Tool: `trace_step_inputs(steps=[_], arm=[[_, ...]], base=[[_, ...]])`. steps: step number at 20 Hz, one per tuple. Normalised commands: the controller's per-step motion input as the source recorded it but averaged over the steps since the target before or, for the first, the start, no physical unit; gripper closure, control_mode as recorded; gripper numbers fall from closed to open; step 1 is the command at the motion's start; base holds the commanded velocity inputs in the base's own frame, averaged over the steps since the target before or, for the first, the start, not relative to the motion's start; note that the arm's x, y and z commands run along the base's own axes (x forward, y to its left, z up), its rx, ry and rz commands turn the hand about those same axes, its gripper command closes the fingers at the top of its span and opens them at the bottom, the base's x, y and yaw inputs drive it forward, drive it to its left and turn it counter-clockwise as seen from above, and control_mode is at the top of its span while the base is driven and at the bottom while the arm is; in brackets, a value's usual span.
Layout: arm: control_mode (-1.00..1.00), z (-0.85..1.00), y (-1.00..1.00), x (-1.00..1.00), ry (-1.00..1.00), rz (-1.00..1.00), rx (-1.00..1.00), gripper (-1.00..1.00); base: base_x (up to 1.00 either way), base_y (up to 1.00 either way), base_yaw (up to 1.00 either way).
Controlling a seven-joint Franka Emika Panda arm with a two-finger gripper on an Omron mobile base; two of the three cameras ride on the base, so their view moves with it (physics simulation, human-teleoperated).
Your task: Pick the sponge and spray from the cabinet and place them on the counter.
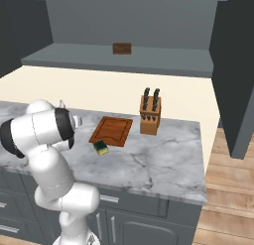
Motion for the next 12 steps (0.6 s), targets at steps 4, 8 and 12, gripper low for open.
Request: trace_step_inputs(steps=[4,8,12], arm=[[-1.0,-0.19,-0.06,-0.27,-0.06,0.0,0.0,1.0],[-1.0,-0.08,0.0,-0.11,-0.04,0.0,0.01,1.0],[-1.0,-0.02,-0.06,-0.07,-0.06,0.0,0.07,1.0]], base=[[0.0,0.0,0.0],[0.0,0.0,0.0],[0.0,0.0,0.0]])
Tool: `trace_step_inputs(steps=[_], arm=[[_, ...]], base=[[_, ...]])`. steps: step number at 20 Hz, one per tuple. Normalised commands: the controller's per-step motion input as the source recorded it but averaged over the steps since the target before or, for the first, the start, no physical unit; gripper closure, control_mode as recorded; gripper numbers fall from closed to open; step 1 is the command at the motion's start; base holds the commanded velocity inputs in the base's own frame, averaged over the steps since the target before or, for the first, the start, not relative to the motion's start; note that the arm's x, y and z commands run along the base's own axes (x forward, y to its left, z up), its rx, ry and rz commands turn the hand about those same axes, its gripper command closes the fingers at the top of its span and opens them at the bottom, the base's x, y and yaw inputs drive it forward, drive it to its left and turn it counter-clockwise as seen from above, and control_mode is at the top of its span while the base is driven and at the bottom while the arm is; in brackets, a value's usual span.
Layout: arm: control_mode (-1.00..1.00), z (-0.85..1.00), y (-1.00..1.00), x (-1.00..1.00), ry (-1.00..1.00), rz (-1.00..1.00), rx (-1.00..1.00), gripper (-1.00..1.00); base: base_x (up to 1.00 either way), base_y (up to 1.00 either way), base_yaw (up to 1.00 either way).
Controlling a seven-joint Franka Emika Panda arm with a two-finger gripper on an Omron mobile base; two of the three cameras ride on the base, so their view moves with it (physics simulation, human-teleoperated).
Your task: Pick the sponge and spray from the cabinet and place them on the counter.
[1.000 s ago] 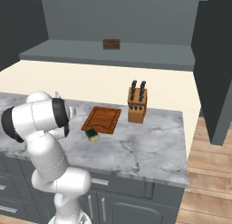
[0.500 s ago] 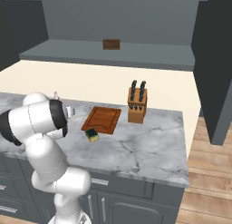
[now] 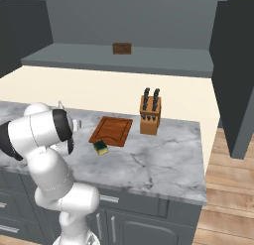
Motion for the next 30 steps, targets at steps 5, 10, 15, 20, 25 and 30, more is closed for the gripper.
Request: trace_step_inputs(steps=[5,10,15,20,25,30], arm=[[-1.0,0.0,-0.03,-0.03,-0.05,0.0,0.07,1.0],[-1.0,0.0,0.0,0.09,-0.02,-0.01,0.02,1.0],[-1.0,0.0,0.0,0.0,0.0,0.0,0.0,-1.0],[-1.0,0.0,0.0,0.0,0.0,0.0,0.0,-1.0],[-1.0,0.06,-0.04,-0.08,-0.01,0.0,0.01,-1.0],[-1.0,0.08,-0.15,-0.23,-0.01,0.0,0.03,-1.0]], base=[[0.0,0.0,0.0],[0.0,0.0,0.0],[0.0,0.0,0.0],[0.0,0.0,0.0],[0.0,0.0,0.0],[0.0,0.0,0.0]])
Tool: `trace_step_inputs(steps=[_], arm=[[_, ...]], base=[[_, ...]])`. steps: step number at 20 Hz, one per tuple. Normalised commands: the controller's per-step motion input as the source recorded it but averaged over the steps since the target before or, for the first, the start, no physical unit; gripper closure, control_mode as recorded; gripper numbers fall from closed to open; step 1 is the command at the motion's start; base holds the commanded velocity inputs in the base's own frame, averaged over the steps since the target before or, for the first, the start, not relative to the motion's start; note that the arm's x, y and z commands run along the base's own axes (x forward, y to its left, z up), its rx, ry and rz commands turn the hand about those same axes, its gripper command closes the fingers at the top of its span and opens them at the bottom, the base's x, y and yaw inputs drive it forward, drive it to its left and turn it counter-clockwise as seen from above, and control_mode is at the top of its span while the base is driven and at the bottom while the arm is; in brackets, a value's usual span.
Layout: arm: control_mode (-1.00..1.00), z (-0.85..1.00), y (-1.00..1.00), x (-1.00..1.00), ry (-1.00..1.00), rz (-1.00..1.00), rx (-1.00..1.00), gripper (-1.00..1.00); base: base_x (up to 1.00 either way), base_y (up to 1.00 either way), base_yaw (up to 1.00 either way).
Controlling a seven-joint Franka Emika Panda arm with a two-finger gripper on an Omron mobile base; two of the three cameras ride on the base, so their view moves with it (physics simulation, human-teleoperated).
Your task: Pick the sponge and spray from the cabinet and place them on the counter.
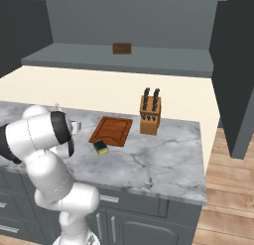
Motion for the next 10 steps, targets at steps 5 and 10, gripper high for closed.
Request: trace_step_inputs(steps=[5,10], arm=[[-1.0,0.04,-0.3,-0.4,0.0,0.0,0.04,-1.0],[-1.0,0.0,-0.28,-0.29,0.0,0.0,0.01,-1.0]], base=[[0.0,0.0,0.0],[0.0,0.0,0.0]])
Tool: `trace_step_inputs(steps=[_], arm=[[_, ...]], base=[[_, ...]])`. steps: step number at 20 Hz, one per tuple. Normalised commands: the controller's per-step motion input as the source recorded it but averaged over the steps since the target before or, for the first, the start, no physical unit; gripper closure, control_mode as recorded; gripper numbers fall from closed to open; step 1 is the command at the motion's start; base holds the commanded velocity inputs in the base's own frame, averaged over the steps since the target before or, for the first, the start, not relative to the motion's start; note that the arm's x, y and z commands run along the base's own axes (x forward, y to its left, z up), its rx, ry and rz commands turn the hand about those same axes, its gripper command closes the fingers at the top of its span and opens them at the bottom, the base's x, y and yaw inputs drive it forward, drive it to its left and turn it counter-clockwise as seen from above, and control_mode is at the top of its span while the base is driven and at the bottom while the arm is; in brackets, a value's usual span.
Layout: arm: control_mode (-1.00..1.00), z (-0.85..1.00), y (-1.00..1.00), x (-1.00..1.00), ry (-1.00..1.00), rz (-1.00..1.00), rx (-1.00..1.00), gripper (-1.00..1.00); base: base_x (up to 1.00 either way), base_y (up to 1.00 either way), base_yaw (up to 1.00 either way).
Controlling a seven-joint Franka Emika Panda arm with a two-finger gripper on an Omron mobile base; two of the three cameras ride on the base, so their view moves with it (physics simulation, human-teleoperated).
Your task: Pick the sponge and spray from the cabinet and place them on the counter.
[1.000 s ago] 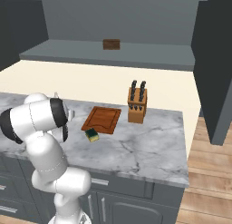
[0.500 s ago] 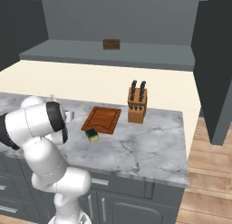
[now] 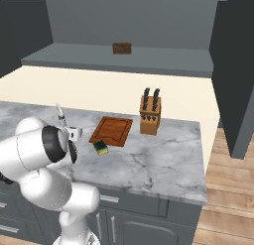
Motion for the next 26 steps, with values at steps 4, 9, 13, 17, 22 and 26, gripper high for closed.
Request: trace_step_inputs(steps=[4,9,13,17,22,26], arm=[[-1.0,0.23,-0.37,-0.34,0.05,-0.02,0.07,-1.0],[-1.0,0.55,-0.34,-0.43,0.05,-0.03,0.12,-1.0],[-1.0,0.5,-0.37,-0.68,0.01,-0.06,0.12,-1.0],[-1.0,0.14,-0.35,-0.91,-0.11,-0.09,0.07,-1.0],[-1.0,0.0,-0.28,-0.97,-0.31,-0.01,0.07,-1.0],[-1.0,0.06,-0.19,-0.91,-0.38,0.0,0.06,-1.0]], base=[[0.0,0.0,0.0],[0.0,0.0,0.0],[0.0,0.0,0.0],[0.0,0.0,0.0],[0.0,0.0,0.0],[0.0,0.0,0.0]])
